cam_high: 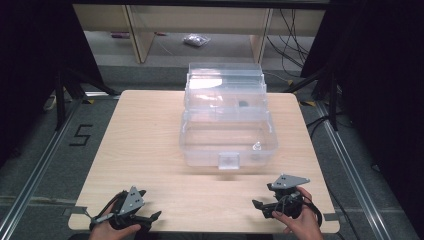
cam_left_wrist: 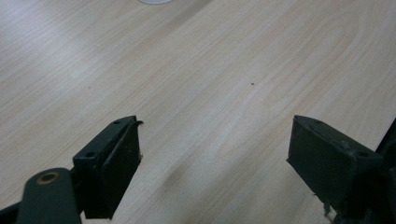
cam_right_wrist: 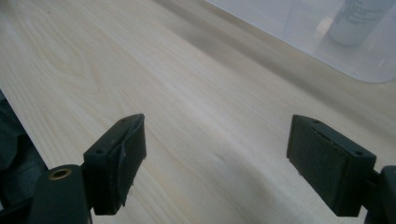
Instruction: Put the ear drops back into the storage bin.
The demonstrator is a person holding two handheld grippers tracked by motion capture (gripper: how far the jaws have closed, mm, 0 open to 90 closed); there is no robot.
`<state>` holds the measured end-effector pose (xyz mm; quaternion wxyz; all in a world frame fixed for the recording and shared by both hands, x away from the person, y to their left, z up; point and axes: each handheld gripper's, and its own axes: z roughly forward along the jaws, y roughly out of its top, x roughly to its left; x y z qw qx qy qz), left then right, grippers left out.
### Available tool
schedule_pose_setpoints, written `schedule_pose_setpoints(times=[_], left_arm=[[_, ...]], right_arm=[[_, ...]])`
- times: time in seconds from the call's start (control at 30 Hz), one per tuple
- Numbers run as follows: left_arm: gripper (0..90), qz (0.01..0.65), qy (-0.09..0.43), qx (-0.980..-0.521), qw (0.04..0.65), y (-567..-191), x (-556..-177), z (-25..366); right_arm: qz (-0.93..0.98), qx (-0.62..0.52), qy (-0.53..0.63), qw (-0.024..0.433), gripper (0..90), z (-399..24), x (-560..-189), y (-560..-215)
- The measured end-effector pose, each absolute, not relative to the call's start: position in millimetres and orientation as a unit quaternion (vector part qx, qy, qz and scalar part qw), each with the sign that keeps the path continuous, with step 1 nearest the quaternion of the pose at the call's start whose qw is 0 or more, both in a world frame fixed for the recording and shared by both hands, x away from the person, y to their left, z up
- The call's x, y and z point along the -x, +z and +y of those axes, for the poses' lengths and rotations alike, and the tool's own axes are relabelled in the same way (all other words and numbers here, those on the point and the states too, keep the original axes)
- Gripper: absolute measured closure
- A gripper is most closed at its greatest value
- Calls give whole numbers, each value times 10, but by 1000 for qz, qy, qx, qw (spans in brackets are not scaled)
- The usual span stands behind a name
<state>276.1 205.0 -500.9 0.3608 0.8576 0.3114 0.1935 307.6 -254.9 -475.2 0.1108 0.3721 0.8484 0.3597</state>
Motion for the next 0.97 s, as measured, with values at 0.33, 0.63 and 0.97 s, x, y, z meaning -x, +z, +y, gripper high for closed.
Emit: schedule_pose_setpoints(times=[0.33, 0.63, 0.97], left_arm=[[164, 314, 193, -856, 362, -5010, -2757, 2048], [164, 311, 191, -857, 364, -5009, -2757, 2046], [164, 311, 194, -857, 361, -5007, -2760, 2049]], right_arm=[[845, -386, 358, 98, 200, -2614, -2976, -4794], [842, -392, 359, 93, 196, -2618, -2941, -4807], [839, -396, 362, 92, 195, -2603, -2938, -4805]])
